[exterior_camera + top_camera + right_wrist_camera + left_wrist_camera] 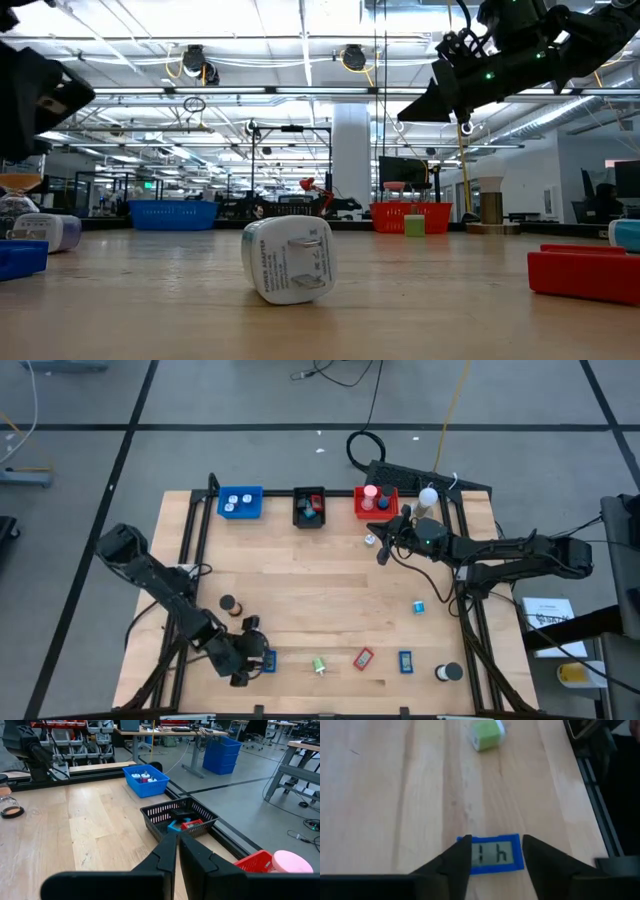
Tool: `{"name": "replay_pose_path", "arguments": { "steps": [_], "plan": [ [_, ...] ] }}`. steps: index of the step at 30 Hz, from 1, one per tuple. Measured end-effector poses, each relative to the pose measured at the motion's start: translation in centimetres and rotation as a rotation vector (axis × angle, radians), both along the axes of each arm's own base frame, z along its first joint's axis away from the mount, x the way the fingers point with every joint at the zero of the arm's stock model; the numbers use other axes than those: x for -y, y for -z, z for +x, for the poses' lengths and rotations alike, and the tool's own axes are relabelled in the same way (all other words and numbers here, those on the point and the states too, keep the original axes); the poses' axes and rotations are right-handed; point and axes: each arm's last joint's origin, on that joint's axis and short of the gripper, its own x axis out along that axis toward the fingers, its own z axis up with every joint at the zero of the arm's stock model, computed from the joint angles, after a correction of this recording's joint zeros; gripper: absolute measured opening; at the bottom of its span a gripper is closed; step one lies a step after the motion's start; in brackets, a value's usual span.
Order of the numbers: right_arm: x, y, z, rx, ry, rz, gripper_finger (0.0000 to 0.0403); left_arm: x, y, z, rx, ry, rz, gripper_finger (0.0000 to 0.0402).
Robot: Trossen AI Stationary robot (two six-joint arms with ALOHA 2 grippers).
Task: Pick & Place Office items
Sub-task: Put the left blue digital clock into the black bin
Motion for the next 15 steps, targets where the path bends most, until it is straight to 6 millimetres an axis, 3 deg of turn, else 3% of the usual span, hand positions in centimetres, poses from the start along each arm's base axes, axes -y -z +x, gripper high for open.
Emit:
{"name": "replay_pose_path", "arguments": {
  "steps": [9,12,15],
  "plan": [
    [0.0,0.0,0.0,0.000,0.000,0.000,0.0014,1.5,1.7,-0.1,-0.006,0.062,0.023,0.0300],
    [0.0,0.0,0.0,0.000,0.000,0.000,0.0015,2.3,2.1,-0.5,0.000,0.143,0.028,0.0298],
    [0.0,0.0,0.0,0.000,0.000,0.000,0.0015,3.0,1.9,-1.1,0.010,0.193,0.053,0.0260]
  ]
}}
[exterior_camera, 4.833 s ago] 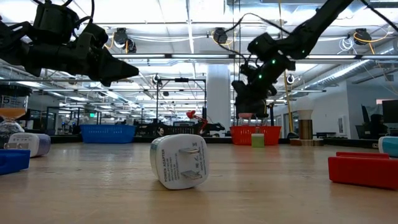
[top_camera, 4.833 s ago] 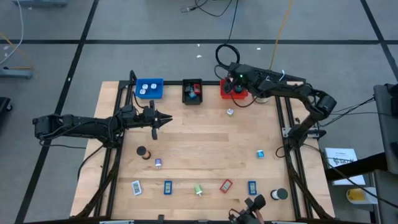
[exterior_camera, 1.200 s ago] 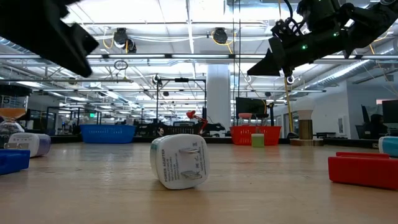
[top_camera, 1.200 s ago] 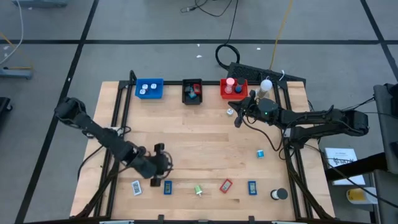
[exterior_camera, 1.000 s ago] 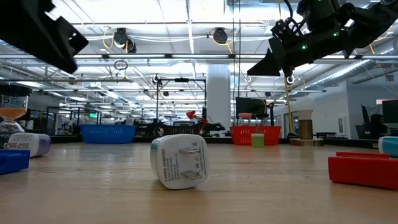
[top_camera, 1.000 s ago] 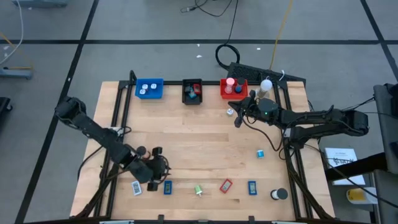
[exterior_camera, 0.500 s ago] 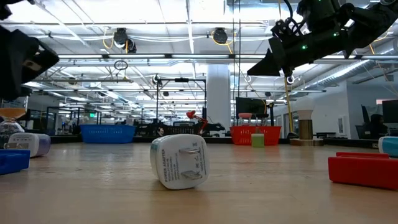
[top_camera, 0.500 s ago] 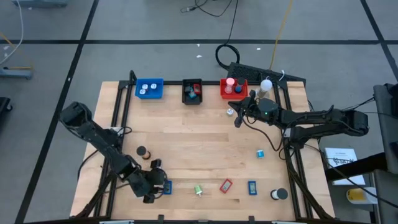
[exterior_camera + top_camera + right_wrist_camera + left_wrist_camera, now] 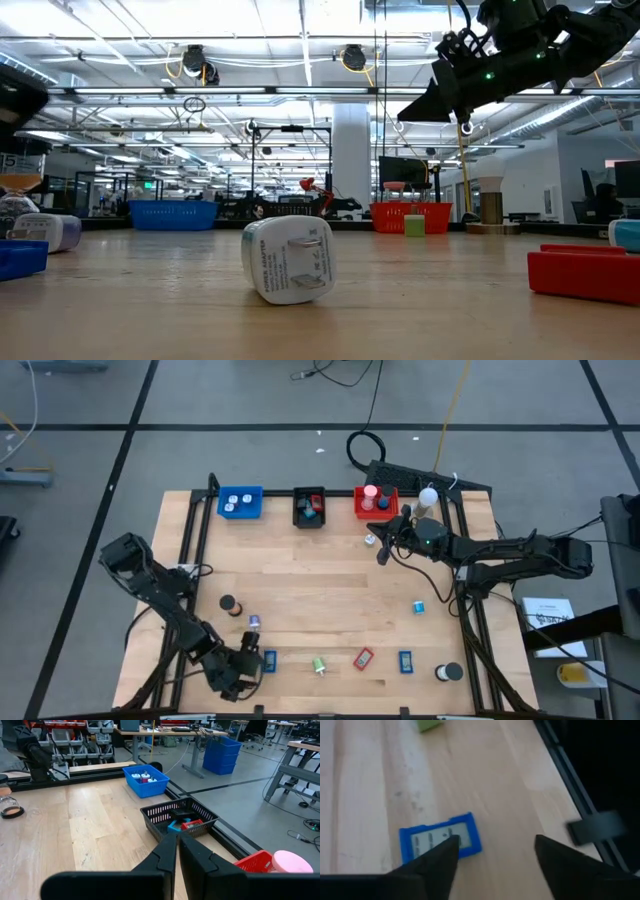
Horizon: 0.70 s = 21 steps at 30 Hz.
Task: Pick & Place Office items
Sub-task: Put the left blue digital clock into the black bin
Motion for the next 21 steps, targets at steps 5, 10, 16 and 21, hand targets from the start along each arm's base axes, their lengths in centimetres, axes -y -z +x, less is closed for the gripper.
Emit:
{"name": "replay_pose_path", "arguments": {
  "steps": [5,10,16,21],
  "plan": [
    [0.0,0.0,0.0,0.000,0.000,0.000,0.0015,0.6,-0.4,-0.8,-0.036,0.036,0.078,0.0141],
    [0.0,0.0,0.0,-0.001,0.000,0.000,0.0013,0.4,0.6,-0.3,-0.070,0.101,0.133,0.0018],
    [0.0,0.0,0.0,-0.001,0.000,0.000,0.0013,0.5,1.7,1.1,-0.016,0.154,0.179,0.0017],
    [0.0,0.0,0.0,0.000,0.000,0.000,0.0013,-0.3,2.0,1.9,-0.005,0.156,0.223,0.0004]
  ]
}}
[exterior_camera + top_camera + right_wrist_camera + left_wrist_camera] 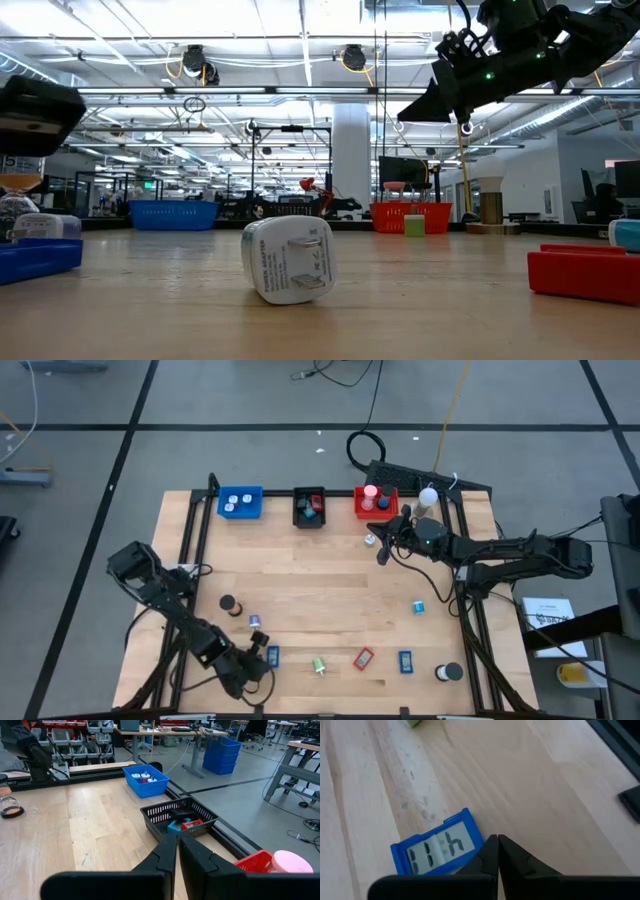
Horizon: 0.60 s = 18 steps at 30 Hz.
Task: Pick & Place Office items
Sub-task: Put the left blue digital clock into the black bin
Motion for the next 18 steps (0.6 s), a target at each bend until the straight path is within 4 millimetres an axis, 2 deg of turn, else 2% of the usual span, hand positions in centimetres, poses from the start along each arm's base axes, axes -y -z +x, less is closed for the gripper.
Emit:
{"name": "replay_pose_path", "arguments": {
  "steps": [7,12,18],
  "plan": [
    [0.0,0.0,0.0,-0.001,0.000,0.000,0.0012,-2.0,-0.2,2.2,0.069,-0.008,0.074,0.0009],
    [0.0,0.0,0.0,0.000,0.000,0.000,0.0012,-4.5,-0.6,4.5,0.155,-0.096,0.161,0.0007],
    [0.0,0.0,0.0,0.000,0.000,0.000,0.0015,-7.0,-1.1,6.6,0.103,-0.180,0.080,0.0039]
  ]
}}
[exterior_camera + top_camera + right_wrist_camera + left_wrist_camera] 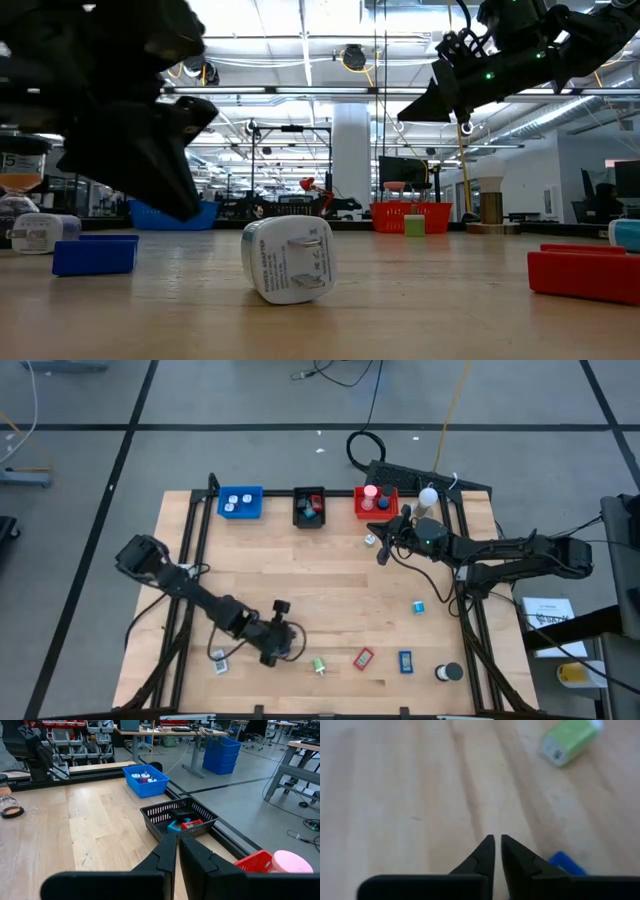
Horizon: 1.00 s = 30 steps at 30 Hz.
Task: Pick & Place Office items
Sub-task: Put the left blue digital clock into the black bin
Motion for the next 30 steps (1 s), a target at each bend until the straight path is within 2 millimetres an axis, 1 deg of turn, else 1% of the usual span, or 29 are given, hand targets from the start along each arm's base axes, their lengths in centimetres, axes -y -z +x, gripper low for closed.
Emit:
{"name": "replay_pose_path", "arguments": {
  "steps": [4,7,10,14,18,22,25,27,30],
  "plan": [
    [0.0,0.0,0.0,0.000,0.000,0.000,0.0016,0.2,-1.4,0.7,-0.116,0.047,-0.021,0.0089],
    [0.0,0.0,0.0,0.000,0.000,0.000,0.0015,0.7,-2.8,0.9,-0.187,0.065,-0.021,0.0137],
    [0.0,0.0,0.0,0.000,0.000,0.000,0.0013,1.2,-3.7,0.7,-0.261,0.089,-0.016,0.0189],
    [0.0,0.0,0.0,0.000,0.000,0.000,0.0014,1.4,-3.7,0.2,-0.314,0.099,0.000,0.0251],
    [0.0,0.0,0.0,0.000,0.000,0.000,0.0013,1.3,-3.2,-0.3,-0.331,0.140,0.055,0.0294],
    [0.0,0.0,0.0,0.000,0.000,0.000,0.0013,1.4,-3.3,0.1,-0.275,0.200,0.110,0.0316],
    [0.0,0.0,0.0,0.000,0.000,0.000,0.0013,1.7,-3.3,0.5,-0.238,0.249,0.096,0.0317],
    [0.0,0.0,0.0,0.000,0.000,0.000,0.0013,1.9,-2.7,0.7,-0.251,0.268,0.085,0.0311],
    [0.0,0.0,0.0,0.000,0.000,0.000,0.0012,2.1,-1.2,0.8,-0.308,0.282,0.092,0.0301]
  ]
}}
